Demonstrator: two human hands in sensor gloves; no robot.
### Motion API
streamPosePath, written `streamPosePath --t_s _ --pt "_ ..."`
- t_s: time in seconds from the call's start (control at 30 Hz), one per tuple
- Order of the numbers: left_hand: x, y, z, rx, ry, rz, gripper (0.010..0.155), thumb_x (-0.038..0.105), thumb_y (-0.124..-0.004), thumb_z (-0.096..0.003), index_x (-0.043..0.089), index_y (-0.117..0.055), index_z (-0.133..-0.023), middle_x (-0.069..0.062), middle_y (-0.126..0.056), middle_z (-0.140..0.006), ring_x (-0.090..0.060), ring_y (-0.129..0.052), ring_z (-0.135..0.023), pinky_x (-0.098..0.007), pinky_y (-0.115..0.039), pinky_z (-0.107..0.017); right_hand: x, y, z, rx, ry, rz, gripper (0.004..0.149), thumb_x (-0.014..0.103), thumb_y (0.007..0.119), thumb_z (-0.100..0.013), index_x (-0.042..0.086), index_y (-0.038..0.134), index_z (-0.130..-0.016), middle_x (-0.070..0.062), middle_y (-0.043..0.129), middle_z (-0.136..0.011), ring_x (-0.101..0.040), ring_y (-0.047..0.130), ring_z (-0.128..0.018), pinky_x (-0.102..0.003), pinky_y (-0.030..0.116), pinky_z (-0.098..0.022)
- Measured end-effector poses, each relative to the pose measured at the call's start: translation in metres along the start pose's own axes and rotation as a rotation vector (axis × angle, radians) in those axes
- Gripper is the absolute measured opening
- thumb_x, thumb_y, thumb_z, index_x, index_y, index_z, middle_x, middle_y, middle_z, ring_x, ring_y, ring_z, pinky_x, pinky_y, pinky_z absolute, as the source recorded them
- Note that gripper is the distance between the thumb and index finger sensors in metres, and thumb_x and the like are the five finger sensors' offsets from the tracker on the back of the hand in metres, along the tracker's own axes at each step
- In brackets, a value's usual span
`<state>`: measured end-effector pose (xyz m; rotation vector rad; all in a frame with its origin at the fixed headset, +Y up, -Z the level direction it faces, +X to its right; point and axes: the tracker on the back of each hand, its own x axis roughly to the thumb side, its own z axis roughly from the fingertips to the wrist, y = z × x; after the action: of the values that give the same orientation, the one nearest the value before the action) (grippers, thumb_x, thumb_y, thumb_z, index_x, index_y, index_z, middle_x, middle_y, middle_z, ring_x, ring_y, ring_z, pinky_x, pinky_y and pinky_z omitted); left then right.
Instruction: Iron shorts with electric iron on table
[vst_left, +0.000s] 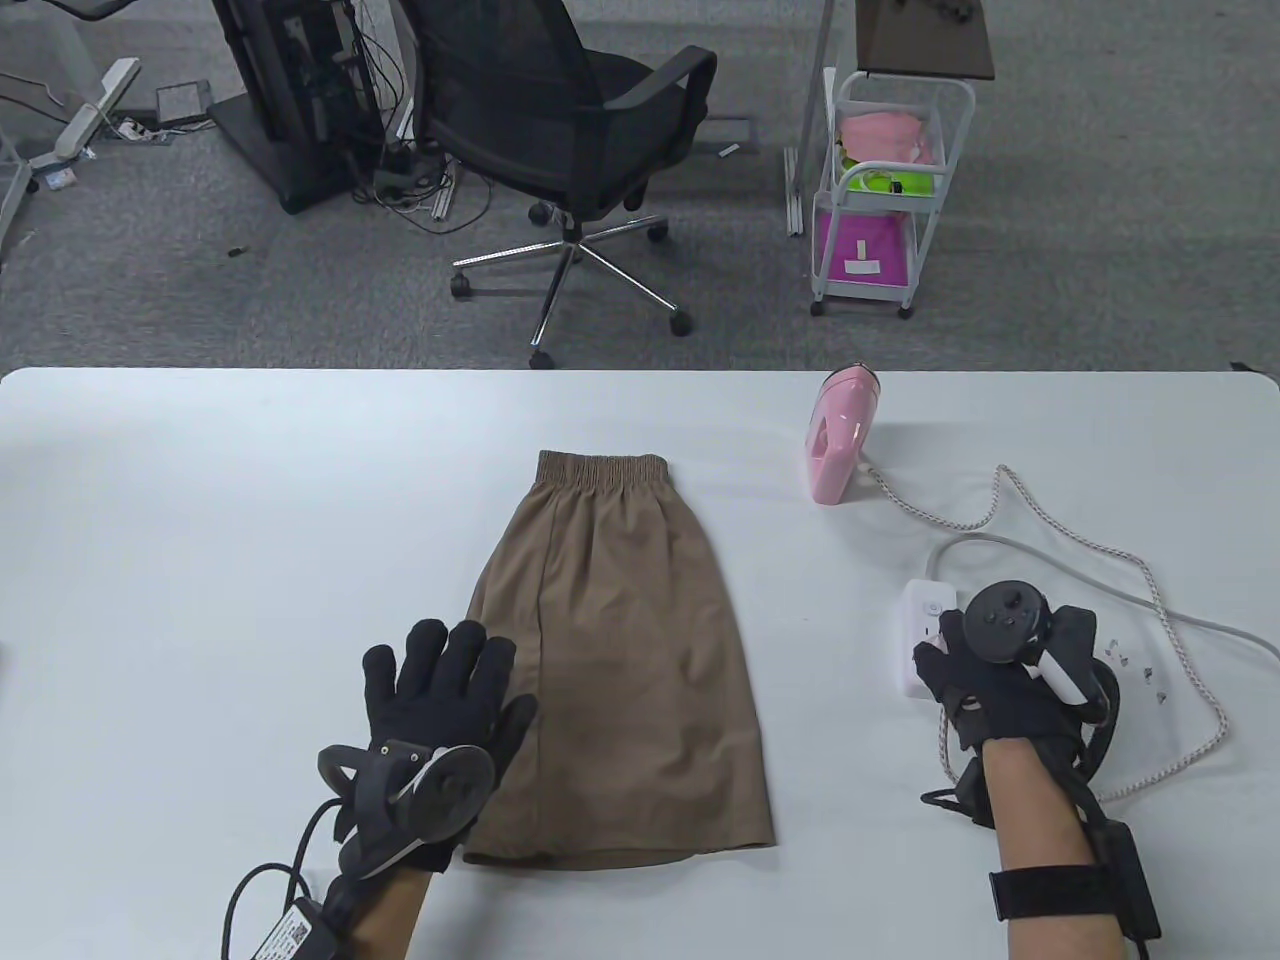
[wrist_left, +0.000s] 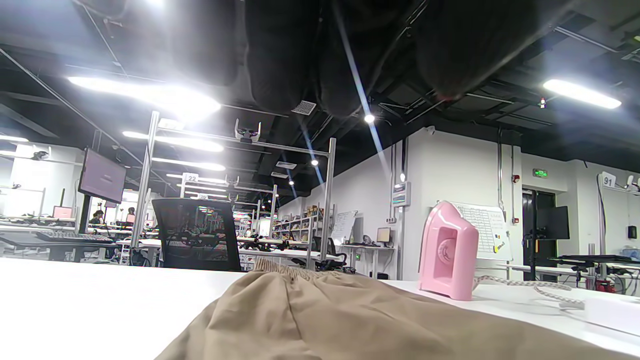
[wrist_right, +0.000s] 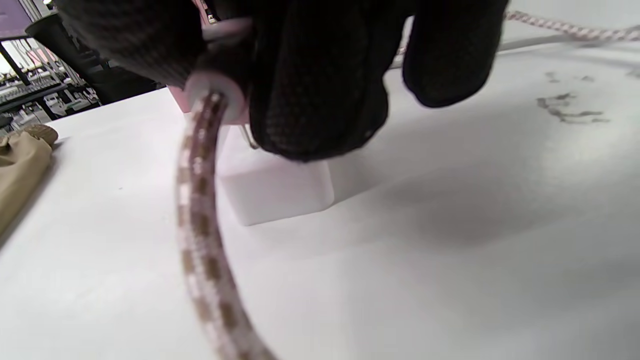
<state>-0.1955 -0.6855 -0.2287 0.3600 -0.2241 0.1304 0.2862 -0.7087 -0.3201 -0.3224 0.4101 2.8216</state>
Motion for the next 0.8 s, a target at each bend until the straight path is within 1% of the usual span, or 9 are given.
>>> streamPosePath --t_s 0.1,0.2,0.3,0.43,0.5,0.57,0.63,0.67,0.8 --pt "-0.001 0.000 0.000 0.001 0.004 0.002 0.060 0.058 -0.070 -0.0529 0.029 -0.070 -0.105 -0.006 -0.069 -0.114 -0.044 -0.061 -0.108 -0.073 -0.040 -0.074 0.001 0.002 -0.002 0.018 0.014 0.035 0.062 0.054 0.075 -0.061 0.019 0.064 -0.110 -0.004 0.095 -0.070 -0.009 0.103 -0.037 -0.050 0.082 -0.056" --pt "-0.002 0.000 0.000 0.002 0.005 0.005 0.060 0.058 -0.070 -0.0529 0.028 -0.070 -0.105 -0.006 -0.069 -0.114 -0.044 -0.062 -0.108 -0.073 -0.040 -0.074 0.000 0.004 -0.004 -0.001 0.011 0.012 0.061 0.054 0.075 -0.060 0.019 0.065 -0.110 -0.005 0.095 -0.069 -0.010 0.103 -0.036 -0.050 0.082 -0.055" --pt "-0.002 0.000 0.000 0.003 0.005 0.006 0.060 0.058 -0.070 -0.0529 0.028 -0.070 -0.104 -0.006 -0.069 -0.114 -0.044 -0.062 -0.108 -0.073 -0.040 -0.074 -0.002 0.003 -0.005 0.019 0.020 -0.007 0.061 0.053 0.076 -0.060 0.020 0.065 -0.110 -0.005 0.095 -0.070 -0.010 0.103 -0.037 -0.051 0.082 -0.056" --pt "-0.002 0.000 0.000 0.000 0.004 0.009 0.059 0.058 -0.070 -0.0529 0.028 -0.070 -0.104 -0.006 -0.069 -0.113 -0.044 -0.062 -0.108 -0.073 -0.040 -0.074 -0.002 0.005 -0.006 0.009 0.024 -0.003 0.060 0.054 0.077 -0.060 0.021 0.066 -0.109 -0.005 0.095 -0.069 -0.011 0.103 -0.037 -0.051 0.081 -0.056" --pt "-0.002 0.000 0.000 0.002 0.002 0.007 0.059 0.058 -0.070 -0.0529 0.028 -0.071 -0.104 -0.006 -0.070 -0.113 -0.044 -0.062 -0.108 -0.073 -0.040 -0.074 0.001 0.005 -0.006 0.007 0.026 0.022 0.060 0.053 0.077 -0.059 0.021 0.066 -0.109 -0.005 0.095 -0.069 -0.011 0.103 -0.037 -0.052 0.081 -0.056" --pt "-0.002 0.000 0.000 0.003 0.002 0.007 0.059 0.058 -0.070 -0.0529 0.028 -0.071 -0.104 -0.006 -0.070 -0.113 -0.044 -0.062 -0.108 -0.073 -0.040 -0.074 0.005 0.009 -0.008 0.031 0.043 0.076 0.060 0.053 0.077 -0.060 0.021 0.065 -0.110 -0.005 0.095 -0.071 -0.012 0.103 -0.039 -0.052 0.081 -0.056" --pt "-0.003 0.000 0.000 0.004 0.002 0.009 0.059 0.058 -0.070 -0.0529 0.028 -0.071 -0.104 -0.006 -0.070 -0.113 -0.044 -0.062 -0.108 -0.073 -0.040 -0.074 0.008 0.010 -0.007 -0.010 0.042 0.101 0.060 0.054 0.077 -0.059 0.021 0.066 -0.109 -0.004 0.095 -0.069 -0.012 0.103 -0.038 -0.052 0.081 -0.056" --pt "-0.003 -0.001 0.000 0.004 0.003 0.010 0.059 0.058 -0.070 -0.0528 0.028 -0.071 -0.104 -0.006 -0.070 -0.113 -0.044 -0.063 -0.108 -0.073 -0.040 -0.074 0.009 0.010 -0.008 -0.004 0.045 0.110 0.060 0.054 0.077 -0.059 0.022 0.066 -0.109 -0.004 0.095 -0.069 -0.012 0.103 -0.037 -0.052 0.081 -0.056" --pt "-0.003 -0.001 0.000 -0.001 0.005 0.012 0.059 0.058 -0.070 -0.0529 0.028 -0.071 -0.104 -0.006 -0.070 -0.113 -0.044 -0.063 -0.108 -0.072 -0.040 -0.074 0.007 0.011 -0.009 0.005 0.060 0.085 0.060 0.056 0.075 -0.060 0.024 0.065 -0.110 -0.003 0.095 -0.069 -0.012 0.103 -0.038 -0.052 0.080 -0.057"
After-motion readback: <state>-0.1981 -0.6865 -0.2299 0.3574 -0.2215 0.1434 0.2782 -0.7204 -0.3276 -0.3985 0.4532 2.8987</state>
